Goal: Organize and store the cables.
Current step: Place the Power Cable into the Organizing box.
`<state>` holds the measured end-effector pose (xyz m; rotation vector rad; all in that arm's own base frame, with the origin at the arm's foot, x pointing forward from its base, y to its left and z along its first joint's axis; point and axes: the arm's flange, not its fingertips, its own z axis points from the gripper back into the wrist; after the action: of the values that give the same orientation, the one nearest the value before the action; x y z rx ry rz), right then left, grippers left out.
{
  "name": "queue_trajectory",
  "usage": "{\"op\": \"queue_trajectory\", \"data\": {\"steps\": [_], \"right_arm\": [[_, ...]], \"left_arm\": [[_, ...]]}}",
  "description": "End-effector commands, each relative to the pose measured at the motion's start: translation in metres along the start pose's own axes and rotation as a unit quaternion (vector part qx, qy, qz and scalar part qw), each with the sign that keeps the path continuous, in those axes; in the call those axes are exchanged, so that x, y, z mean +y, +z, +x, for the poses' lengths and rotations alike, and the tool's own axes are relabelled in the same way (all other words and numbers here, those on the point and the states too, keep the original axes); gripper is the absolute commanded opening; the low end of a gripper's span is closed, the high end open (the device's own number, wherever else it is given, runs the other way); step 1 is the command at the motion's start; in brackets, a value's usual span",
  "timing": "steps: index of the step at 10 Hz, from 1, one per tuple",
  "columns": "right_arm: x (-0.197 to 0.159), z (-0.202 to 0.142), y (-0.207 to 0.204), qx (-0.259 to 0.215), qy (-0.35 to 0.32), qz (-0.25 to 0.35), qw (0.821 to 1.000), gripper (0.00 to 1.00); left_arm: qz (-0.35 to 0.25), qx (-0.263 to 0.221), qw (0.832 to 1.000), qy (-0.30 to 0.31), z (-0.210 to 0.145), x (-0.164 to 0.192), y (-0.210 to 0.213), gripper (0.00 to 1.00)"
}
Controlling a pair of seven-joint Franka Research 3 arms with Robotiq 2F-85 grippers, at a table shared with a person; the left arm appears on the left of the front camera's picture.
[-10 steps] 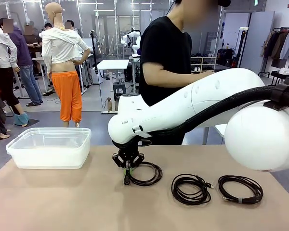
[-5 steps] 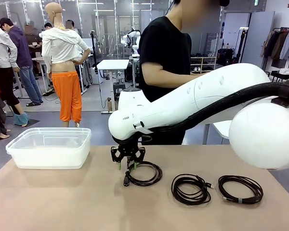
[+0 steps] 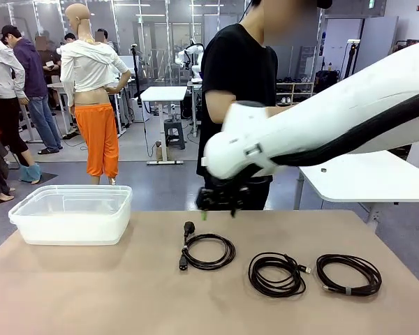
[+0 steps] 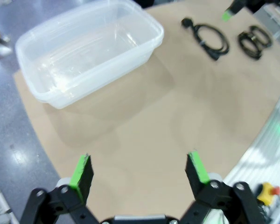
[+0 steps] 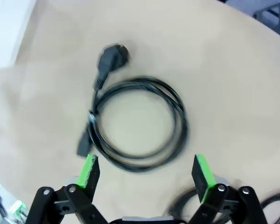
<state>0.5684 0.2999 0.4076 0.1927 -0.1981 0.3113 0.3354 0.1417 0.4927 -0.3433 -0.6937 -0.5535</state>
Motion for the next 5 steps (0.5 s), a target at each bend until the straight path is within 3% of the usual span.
{"op": "queue_trajectory", "data": {"steps": [1,3,4,5], "right_arm": [[-0.045,-0.058,0.032,-0.009,0.069,0.038,0.997,1.00],[-0.090,-0.094,0.065,-0.034,0.084,0.057,0.994,1.00],[-0.116,-0.118,0.082,-0.021,0.080,0.055,0.995,1.00],[-0.139,-0.141,0.100,-0.071,0.093,0.059,0.991,1.00]], "left_arm": [[-0.006,-0.005,1.000,-0.005,0.000,0.001,0.001,1.00],[-0.006,-0.005,1.000,-0.005,0.000,0.001,0.001,1.00],[-0.006,-0.005,1.000,-0.005,0.000,0.001,0.001,1.00],[-0.006,-0.005,1.000,-0.005,0.000,0.001,0.001,1.00]]}}
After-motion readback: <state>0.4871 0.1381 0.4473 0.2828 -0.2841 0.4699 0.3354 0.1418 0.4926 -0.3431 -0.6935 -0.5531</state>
